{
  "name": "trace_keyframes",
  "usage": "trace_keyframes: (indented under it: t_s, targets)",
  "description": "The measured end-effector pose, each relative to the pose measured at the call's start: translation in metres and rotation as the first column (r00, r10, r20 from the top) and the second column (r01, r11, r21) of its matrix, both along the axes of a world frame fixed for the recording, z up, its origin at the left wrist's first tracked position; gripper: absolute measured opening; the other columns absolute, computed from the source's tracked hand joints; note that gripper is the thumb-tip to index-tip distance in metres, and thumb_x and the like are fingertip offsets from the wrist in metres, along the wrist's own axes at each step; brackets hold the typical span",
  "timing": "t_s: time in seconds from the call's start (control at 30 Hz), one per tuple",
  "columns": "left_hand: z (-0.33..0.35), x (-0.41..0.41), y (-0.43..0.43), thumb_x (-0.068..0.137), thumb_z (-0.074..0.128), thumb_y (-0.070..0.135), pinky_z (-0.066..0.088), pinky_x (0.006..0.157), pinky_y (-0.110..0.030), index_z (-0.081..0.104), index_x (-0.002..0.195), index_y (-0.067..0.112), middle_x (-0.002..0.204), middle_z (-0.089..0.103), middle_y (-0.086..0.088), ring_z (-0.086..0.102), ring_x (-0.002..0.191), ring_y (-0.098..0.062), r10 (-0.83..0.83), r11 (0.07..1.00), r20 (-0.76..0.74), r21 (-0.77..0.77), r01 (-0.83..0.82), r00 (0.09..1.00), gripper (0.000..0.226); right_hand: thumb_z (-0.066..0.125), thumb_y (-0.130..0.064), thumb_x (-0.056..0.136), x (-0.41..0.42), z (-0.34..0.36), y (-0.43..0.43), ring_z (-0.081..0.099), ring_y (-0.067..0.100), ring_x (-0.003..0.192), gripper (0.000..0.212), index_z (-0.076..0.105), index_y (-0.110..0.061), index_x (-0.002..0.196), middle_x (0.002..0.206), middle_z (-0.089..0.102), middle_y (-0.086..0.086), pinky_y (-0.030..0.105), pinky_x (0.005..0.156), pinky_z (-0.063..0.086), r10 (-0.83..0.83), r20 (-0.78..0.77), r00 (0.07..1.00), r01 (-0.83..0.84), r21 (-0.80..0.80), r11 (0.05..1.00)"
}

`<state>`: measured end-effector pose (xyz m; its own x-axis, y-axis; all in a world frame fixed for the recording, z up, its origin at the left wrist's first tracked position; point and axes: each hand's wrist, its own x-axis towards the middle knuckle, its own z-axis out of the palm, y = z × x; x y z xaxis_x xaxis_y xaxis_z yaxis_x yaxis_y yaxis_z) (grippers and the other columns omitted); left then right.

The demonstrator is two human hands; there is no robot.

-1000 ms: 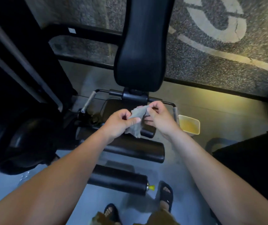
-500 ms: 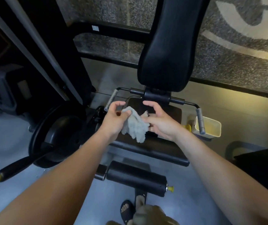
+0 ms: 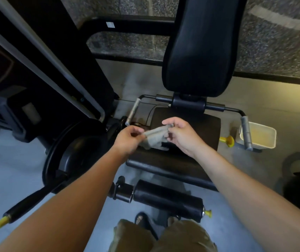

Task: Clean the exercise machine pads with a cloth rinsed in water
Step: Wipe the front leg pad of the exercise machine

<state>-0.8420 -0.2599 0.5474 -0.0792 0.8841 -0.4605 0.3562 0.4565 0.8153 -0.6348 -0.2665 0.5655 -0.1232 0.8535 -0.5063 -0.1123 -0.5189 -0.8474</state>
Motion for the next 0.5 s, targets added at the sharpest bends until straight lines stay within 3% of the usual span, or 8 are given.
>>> trace_keyframes:
  t_s: [0.07,0.13,0.2,0.27,0.37,0.43,0.5]
  targets:
    - [-0.012,0.000,0.009,0.091,0.071,0.012,0.055,0.082,-0.028,0.069,0.095,0.024,0.101,0.070,0.002,0.068,0.092,-0.015,-0.020,1.000,-0.017,-0.007,0.020,1.000,0.013,0.043,-0.002,0.102,0.005,-0.012,0.006,0.058,0.023,0.088,0.032,0.066,-0.018,0.118,0.114,0.062,0.013,0.035,0.078,0.051,0.083,0.177,0.981,-0.082,-0.015,0.997]
    - [-0.022,-0.002,0.018,0.093,0.067,0.011,0.059,0.081,-0.036,0.070,0.098,0.024,0.107,0.070,-0.004,0.069,0.092,-0.020,-0.062,0.996,0.042,-0.065,0.065,0.997,0.014,0.049,-0.010,0.101,0.010,-0.025,0.010,0.061,0.015,0.096,0.030,0.065,-0.028,0.120,0.119,0.062,0.001,0.033,0.086,0.052,0.211,0.349,0.913,-0.210,-0.041,0.977]
    - [-0.026,-0.003,0.022,0.097,0.060,0.005,0.058,0.071,-0.037,0.069,0.102,0.019,0.108,0.069,-0.011,0.068,0.086,-0.022,-0.051,0.987,0.183,-0.139,0.077,0.982,0.017,0.055,-0.022,0.101,0.012,-0.034,0.011,0.058,0.009,0.110,0.030,0.063,-0.030,0.128,0.127,0.060,-0.008,0.028,0.092,0.048,0.326,0.406,0.854,-0.335,-0.052,0.941]
    - [-0.032,-0.006,0.026,0.100,0.051,-0.003,0.058,0.073,-0.038,0.065,0.107,0.011,0.108,0.068,-0.017,0.067,0.089,-0.026,0.000,0.972,0.354,-0.220,0.083,0.935,0.021,0.062,-0.039,0.099,0.005,-0.045,0.011,0.058,0.007,0.115,0.031,0.064,-0.032,0.129,0.128,0.062,-0.010,0.030,0.096,0.047,0.414,0.415,0.810,-0.438,-0.041,0.898]
    - [-0.038,-0.016,0.029,0.101,0.048,-0.006,0.061,0.081,-0.038,0.064,0.112,0.006,0.105,0.069,-0.018,0.067,0.094,-0.029,0.083,0.951,0.499,-0.299,0.081,0.863,0.023,0.068,-0.050,0.093,-0.013,-0.064,0.007,0.057,0.015,0.105,0.026,0.070,-0.030,0.109,0.111,0.062,0.001,0.035,0.090,0.047,0.450,0.477,0.755,-0.514,0.005,0.858]
    - [-0.050,-0.029,0.034,0.100,0.052,-0.003,0.056,0.086,-0.039,0.065,0.110,0.008,0.104,0.067,-0.018,0.064,0.093,-0.030,0.066,0.947,0.456,-0.310,0.089,0.888,0.020,0.067,-0.047,0.093,-0.027,-0.083,0.008,0.043,0.018,0.111,0.019,0.072,-0.030,0.101,0.114,0.049,0.004,0.035,0.093,0.038,0.407,0.547,0.731,-0.490,0.006,0.872]
    - [-0.064,-0.043,0.039,0.098,0.058,-0.001,0.056,0.085,-0.039,0.065,0.108,0.009,0.107,0.065,-0.020,0.063,0.090,-0.028,0.007,0.944,0.359,-0.311,0.113,0.933,0.016,0.067,-0.042,0.094,-0.041,-0.094,0.010,0.034,0.016,0.121,0.017,0.072,-0.027,0.101,0.125,0.039,-0.002,0.033,0.106,0.030,0.368,0.562,0.741,-0.448,0.004,0.894]
